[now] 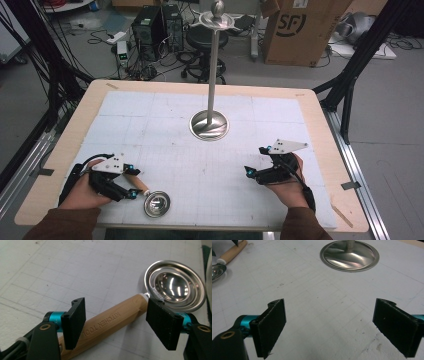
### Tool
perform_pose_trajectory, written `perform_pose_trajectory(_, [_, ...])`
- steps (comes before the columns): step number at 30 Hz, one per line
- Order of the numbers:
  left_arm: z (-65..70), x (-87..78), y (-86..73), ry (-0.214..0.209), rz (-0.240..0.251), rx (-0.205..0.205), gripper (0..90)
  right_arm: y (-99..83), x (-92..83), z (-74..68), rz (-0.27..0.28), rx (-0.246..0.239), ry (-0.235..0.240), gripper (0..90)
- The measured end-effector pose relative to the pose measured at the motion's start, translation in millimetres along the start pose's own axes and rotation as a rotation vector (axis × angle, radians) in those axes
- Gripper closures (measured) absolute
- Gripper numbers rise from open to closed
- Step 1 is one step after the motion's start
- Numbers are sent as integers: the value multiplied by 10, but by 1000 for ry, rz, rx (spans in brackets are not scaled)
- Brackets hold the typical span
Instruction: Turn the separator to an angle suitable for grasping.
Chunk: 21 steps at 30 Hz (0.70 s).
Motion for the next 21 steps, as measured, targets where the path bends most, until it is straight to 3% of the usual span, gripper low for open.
perform_pose_trajectory(3, [10,58,-6,8,-20,3,312,-2,3,5,-2,-5,-1,103])
perform_pose_trajectory(12, [0,77,17,6,-8,-14,357,-6,22,5,-6,-4,-3,103])
perform_pose_trajectory(21, [-33,235,49,130,-11,-28,399,-6,27,4,-7,-8,-5,103])
Point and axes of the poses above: each handheld gripper's, and its own axes: x roughly forward along the jaws, y roughly out of its top, z roughly to its right, the point moved 2 cm from there along x, roughly forward along the jaws, and after that the axes turned 9 degrees about z, right-handed, at the moved point
